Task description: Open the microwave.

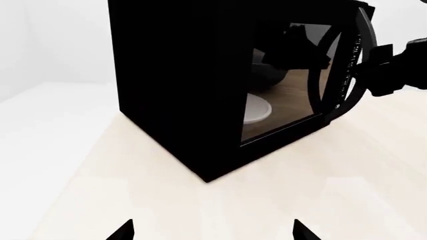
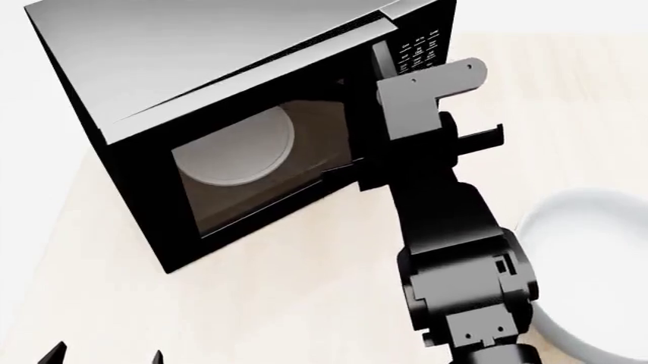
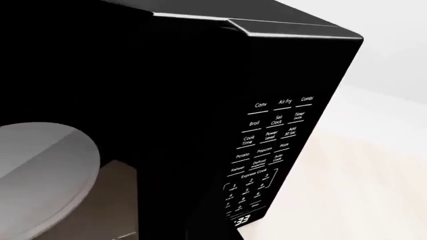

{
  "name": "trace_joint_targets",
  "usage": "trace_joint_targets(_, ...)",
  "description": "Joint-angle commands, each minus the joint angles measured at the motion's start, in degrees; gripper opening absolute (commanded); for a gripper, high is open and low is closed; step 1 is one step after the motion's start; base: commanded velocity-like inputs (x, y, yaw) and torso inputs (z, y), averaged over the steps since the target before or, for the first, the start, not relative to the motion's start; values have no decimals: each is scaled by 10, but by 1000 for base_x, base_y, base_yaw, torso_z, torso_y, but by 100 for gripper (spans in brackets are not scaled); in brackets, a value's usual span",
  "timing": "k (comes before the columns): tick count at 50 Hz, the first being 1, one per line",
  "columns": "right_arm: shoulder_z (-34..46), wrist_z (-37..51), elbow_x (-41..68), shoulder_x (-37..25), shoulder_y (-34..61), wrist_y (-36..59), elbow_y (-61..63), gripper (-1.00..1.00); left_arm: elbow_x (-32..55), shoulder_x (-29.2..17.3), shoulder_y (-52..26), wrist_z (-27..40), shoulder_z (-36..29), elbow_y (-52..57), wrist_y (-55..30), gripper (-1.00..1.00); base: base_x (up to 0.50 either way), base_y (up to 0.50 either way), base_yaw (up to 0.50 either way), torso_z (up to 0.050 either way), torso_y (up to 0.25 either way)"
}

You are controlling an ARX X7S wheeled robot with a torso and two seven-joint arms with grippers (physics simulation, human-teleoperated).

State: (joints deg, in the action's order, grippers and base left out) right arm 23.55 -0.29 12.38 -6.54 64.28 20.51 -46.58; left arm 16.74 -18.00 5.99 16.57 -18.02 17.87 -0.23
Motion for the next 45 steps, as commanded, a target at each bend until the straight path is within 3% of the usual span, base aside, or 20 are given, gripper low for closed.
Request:
trace_joint_targets(1, 10, 14, 24, -26, -47, 57, 128, -100, 1, -2, 0, 2, -1, 1, 1, 100, 0, 0, 0, 0, 0)
trace_joint_targets(28, -9, 84, 58, -61, -143, 172, 348, -100, -1, -5, 0, 7, -9, 0, 3, 100, 0, 0, 0, 0, 1)
trace_joint_targets(45, -6, 100, 72, -77, -198, 189, 451, -100, 6, -9, -2, 10, -6, 2, 2, 100, 0, 0, 1, 0, 1)
